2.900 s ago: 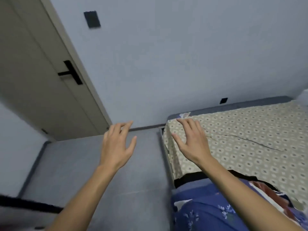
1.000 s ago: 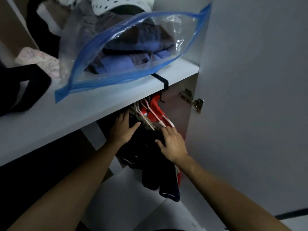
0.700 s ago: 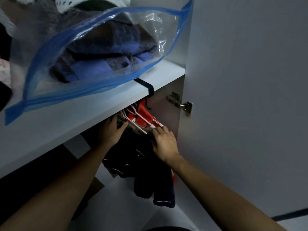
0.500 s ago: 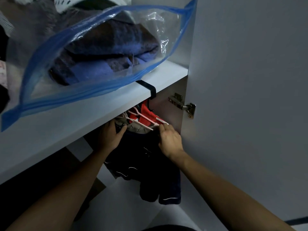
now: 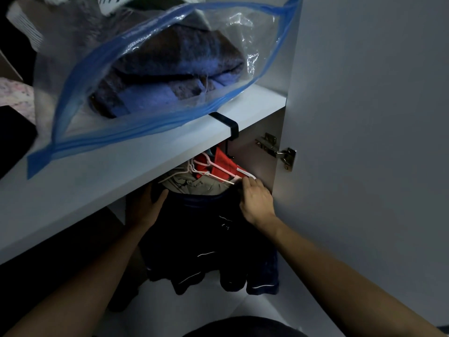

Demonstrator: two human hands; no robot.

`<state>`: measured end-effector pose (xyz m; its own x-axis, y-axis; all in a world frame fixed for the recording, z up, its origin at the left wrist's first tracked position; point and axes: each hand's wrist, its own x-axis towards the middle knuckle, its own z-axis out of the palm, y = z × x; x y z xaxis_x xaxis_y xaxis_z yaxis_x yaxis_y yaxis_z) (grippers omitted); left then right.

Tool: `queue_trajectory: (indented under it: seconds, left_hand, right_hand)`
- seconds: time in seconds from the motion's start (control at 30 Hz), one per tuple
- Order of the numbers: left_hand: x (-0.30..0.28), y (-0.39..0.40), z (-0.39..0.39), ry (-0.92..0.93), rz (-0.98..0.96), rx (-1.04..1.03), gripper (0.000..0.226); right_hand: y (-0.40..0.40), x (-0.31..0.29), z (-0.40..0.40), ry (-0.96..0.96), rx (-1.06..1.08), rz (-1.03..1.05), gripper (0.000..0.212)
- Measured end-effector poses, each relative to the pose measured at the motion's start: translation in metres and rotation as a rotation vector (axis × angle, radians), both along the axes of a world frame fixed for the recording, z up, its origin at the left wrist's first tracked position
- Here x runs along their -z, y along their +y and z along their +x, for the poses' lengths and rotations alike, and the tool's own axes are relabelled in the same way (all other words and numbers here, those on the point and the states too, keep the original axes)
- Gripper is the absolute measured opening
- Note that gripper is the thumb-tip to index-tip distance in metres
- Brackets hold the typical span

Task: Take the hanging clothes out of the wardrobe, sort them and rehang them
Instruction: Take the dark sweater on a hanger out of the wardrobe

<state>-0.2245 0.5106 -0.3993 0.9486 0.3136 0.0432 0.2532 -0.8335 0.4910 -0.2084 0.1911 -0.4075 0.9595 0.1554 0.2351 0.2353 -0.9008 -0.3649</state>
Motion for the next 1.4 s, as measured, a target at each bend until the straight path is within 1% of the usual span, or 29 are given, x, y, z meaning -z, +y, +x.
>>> queue_trajectory:
  seconds: [0.03, 0.07, 0.13, 0.2, 0.27, 0.4, 0.53, 0.57, 0.67, 0.73, 0.8, 0.9, 1.0, 1.17, 1.23, 1.3, 1.4]
  left_hand:
    - [-0.001, 0.002, -0.003, 0.017, 0.004, -0.002, 0.076]
    - [-0.004, 0.002, -0.006, 0.036, 0.018, -0.006, 0.073]
    - [-0.005, 0.005, -0.011, 0.08, 0.074, -0.023, 0.068]
    - [-0.003, 0.016, -0.016, 0.086, 0.208, -0.022, 0.059]
    - [0.002, 0.028, -0.021, 0.018, 0.31, 0.012, 0.055]
    - [0.011, 0.046, -0.041, -0.127, 0.369, 0.024, 0.06]
    - [0.007, 0.046, -0.063, -0.236, 0.343, -0.07, 0.038]
    - [0.004, 0.046, -0.068, -0.257, 0.347, -0.084, 0.04]
    - [-0.004, 0.046, -0.082, -0.327, 0.374, -0.093, 0.057]
    - [-0.012, 0.046, -0.09, -0.356, 0.385, -0.092, 0.063]
    - [-0.022, 0.044, -0.1, -0.385, 0.403, -0.094, 0.062]
    - [-0.034, 0.036, -0.126, -0.436, 0.43, -0.097, 0.051]
    - [-0.041, 0.024, -0.162, -0.451, 0.413, -0.095, 0.041]
    - [-0.048, -0.004, -0.22, -0.375, 0.465, -0.166, 0.033]
    - [-0.052, -0.01, -0.235, -0.363, 0.499, -0.141, 0.035]
    - [-0.053, -0.015, -0.244, -0.347, 0.505, -0.111, 0.042]
    - [-0.056, -0.029, -0.247, -0.349, 0.416, -0.074, 0.052]
  right_hand:
    - [-0.002, 0.003, 0.0, -0.017, 0.002, 0.012, 0.02]
    - [-0.003, 0.004, -0.001, -0.034, 0.003, 0.028, 0.019]
    - [-0.005, 0.005, -0.001, -0.044, 0.007, 0.053, 0.028]
    - [-0.002, 0.001, -0.002, -0.034, 0.04, 0.049, 0.033]
    - [0.003, -0.002, -0.002, -0.041, 0.084, 0.008, 0.032]
    - [0.011, -0.009, -0.007, -0.108, 0.078, -0.012, 0.029]
    - [0.014, -0.022, -0.009, -0.175, 0.062, -0.018, 0.029]
    - [0.015, -0.026, -0.009, -0.192, 0.059, -0.023, 0.03]
    - [0.013, -0.038, -0.013, -0.248, 0.044, -0.009, 0.029]
    - [0.01, -0.046, -0.016, -0.236, 0.034, -0.006, 0.029]
    - [0.007, -0.052, -0.023, -0.229, 0.024, 0.001, 0.029]
    - [0.002, -0.059, -0.04, -0.239, -0.006, 0.024, 0.028]
    - [-0.006, -0.064, -0.063, -0.226, -0.038, 0.07, 0.027]
    - [-0.024, -0.061, -0.105, -0.195, -0.077, 0.103, 0.027]
    - [-0.033, -0.059, -0.123, -0.18, -0.061, 0.112, 0.025]
    - [-0.043, -0.054, -0.144, -0.178, -0.031, 0.123, 0.026]
    - [-0.059, -0.047, -0.177, -0.19, 0.044, 0.144, 0.028]
